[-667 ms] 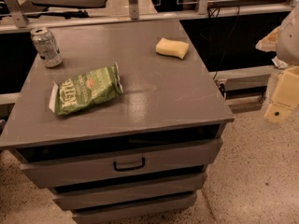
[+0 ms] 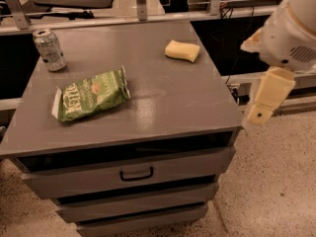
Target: Pick green jalapeno chip bag
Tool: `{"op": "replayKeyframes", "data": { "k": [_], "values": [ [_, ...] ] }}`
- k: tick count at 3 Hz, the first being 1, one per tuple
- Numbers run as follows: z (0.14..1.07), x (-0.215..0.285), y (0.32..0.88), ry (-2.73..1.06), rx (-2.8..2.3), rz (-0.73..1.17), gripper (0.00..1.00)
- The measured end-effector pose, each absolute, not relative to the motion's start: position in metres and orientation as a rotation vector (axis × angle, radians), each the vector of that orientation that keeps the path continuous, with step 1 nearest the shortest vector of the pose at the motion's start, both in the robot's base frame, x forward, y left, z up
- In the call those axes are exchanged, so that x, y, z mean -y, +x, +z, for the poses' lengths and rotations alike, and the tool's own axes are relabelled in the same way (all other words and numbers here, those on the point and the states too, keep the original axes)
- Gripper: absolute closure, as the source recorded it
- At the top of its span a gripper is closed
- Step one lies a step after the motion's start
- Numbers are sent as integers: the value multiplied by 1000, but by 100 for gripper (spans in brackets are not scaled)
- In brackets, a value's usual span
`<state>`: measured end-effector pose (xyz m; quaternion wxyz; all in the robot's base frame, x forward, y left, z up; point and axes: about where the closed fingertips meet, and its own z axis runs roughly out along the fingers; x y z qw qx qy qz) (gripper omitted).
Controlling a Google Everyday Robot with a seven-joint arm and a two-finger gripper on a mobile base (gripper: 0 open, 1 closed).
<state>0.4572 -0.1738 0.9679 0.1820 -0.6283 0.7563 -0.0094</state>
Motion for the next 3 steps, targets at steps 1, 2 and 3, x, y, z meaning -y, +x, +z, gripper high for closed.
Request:
{"op": "replayKeyframes", "data": {
  "k": [1,2,3],
  "values": [
    [954,118,481,-1827,-2029,63,0],
    [944,52,512,-1844,-1922,122,0],
    [927,-17,531,-1838,-1803,176,0]
  ]
}}
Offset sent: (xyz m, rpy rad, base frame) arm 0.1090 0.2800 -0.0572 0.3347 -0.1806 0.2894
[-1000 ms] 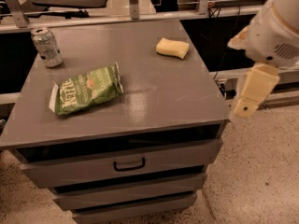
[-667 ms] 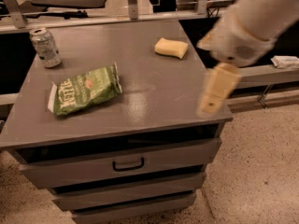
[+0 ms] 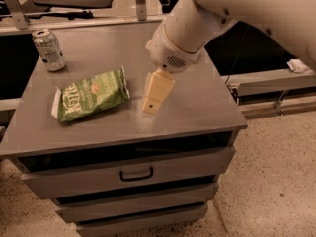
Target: Pick green jalapeno chip bag
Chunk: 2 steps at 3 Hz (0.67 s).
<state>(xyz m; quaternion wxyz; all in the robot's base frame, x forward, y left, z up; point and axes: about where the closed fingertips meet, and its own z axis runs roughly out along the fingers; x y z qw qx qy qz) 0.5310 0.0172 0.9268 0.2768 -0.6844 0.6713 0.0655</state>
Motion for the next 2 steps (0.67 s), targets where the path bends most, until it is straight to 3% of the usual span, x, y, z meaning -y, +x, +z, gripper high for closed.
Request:
{"op": "replayKeyframes", "data": {
  "k": [2],
  "values": [
    [900,-117,584,-1735,-1624,218,0]
  ]
}}
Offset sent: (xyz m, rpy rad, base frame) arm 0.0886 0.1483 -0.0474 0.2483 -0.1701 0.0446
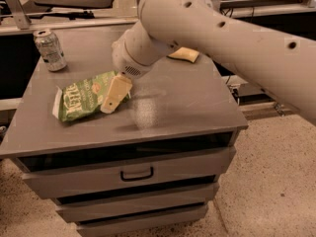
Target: Pick green jalapeno chip bag
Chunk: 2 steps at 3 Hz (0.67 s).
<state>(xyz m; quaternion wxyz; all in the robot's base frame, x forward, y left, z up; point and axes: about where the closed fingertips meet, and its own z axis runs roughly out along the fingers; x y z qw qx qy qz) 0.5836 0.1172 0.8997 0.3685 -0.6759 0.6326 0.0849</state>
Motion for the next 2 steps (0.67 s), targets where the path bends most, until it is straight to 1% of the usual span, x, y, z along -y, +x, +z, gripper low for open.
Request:
{"op": "replayKeyframes", "data": {
  "k": [1,2],
  "values": [
    [883,-146,598,-1713,-1604,253,0],
    [868,-157,602,-1715,-1610,277,18]
  ]
}}
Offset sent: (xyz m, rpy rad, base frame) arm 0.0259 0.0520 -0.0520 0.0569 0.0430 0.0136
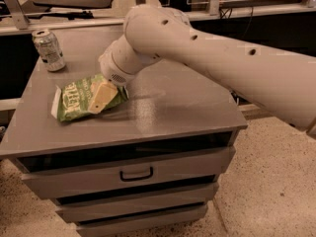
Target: Pick green jalapeno chip bag
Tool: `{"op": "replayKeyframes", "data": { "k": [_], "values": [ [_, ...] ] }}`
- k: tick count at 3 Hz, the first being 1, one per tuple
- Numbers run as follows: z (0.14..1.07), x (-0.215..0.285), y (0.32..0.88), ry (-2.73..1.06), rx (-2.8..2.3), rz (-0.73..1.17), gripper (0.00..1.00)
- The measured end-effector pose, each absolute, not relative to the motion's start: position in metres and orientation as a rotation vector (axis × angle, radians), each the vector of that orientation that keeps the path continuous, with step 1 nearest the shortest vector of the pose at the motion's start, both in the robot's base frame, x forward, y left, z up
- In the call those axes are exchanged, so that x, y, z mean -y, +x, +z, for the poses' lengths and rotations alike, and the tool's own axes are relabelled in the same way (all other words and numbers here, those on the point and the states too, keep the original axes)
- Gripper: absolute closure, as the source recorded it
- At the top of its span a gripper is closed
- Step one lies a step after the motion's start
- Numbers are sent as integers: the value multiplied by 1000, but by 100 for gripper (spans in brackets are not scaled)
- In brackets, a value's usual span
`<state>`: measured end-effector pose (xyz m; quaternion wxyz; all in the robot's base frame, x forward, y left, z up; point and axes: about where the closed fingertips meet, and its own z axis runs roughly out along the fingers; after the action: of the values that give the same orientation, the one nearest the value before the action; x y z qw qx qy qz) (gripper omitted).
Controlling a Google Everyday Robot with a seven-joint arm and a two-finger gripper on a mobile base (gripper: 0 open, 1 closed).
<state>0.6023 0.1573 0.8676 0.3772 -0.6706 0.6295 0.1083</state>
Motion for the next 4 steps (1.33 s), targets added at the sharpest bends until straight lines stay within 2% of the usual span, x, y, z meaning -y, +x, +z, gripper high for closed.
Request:
{"op": "replayKeyframes", "data": {
  "k": [2,3,4],
  "values": [
    [855,-155,604,-1706,-1627,293,65],
    [892,-142,599,-1658,-1579,318,96],
    [939,-123,592,-1605,-1513,369,100]
  ]
}}
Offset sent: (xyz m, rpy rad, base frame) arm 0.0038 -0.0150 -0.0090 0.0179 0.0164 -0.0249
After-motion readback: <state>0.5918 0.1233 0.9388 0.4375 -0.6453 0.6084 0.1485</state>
